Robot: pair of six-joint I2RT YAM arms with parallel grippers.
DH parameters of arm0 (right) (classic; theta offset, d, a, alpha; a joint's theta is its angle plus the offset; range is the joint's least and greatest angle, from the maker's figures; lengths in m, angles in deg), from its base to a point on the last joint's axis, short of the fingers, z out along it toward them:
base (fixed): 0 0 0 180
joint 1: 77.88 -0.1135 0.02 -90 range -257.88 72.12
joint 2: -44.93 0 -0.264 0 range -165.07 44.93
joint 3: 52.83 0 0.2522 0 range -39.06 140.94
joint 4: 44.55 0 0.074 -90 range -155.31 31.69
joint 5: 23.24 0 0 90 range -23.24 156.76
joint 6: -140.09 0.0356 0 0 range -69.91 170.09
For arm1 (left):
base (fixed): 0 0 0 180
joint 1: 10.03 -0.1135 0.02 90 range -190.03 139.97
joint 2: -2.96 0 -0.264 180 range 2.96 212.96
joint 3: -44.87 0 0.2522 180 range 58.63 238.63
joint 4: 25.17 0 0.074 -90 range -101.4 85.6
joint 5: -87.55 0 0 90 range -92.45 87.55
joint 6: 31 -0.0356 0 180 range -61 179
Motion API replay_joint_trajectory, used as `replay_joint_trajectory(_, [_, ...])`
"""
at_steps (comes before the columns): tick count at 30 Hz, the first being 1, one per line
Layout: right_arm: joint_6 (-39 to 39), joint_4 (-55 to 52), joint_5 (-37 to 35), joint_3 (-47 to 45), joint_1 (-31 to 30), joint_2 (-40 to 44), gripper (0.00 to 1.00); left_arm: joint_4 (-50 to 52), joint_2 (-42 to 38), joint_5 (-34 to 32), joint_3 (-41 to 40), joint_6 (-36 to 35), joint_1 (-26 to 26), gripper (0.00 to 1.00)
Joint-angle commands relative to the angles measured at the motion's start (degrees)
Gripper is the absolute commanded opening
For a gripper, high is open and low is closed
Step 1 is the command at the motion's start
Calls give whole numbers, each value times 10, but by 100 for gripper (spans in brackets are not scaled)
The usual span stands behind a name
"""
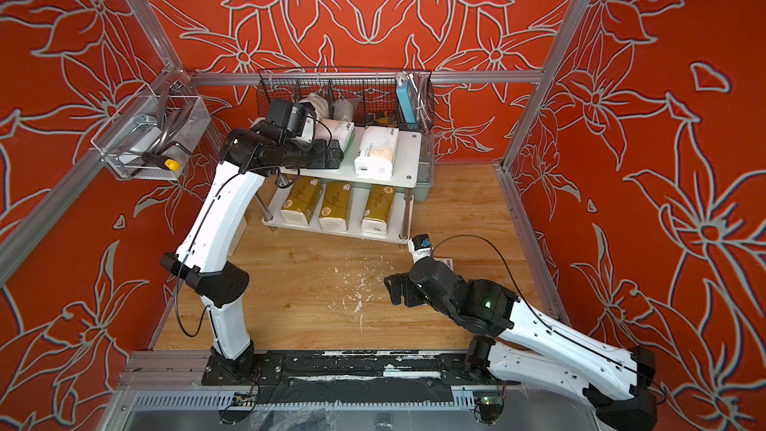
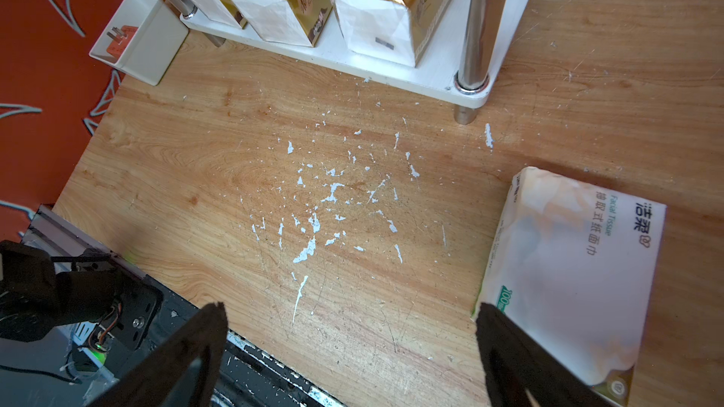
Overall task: Place the tissue boxes on the shelf by color
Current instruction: Place a box of tissues on the shelf.
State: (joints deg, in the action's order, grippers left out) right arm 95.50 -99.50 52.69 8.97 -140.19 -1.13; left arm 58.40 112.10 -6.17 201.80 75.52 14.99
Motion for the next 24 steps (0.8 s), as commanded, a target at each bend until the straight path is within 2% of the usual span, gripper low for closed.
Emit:
replay_joint_trajectory(1, [-1,-15,-22,4,-4,-1,99,-11,-19,1,0,1,-1,99])
replay_joint_trajectory(13, [-1,-28,-36,9,-3,2,99,-28,-37,-22,-13,-6,-1,99])
replay_joint_trajectory(24, [1,-34,-45,9,0,2,99,-49,-65,8,-34,6,-1,99])
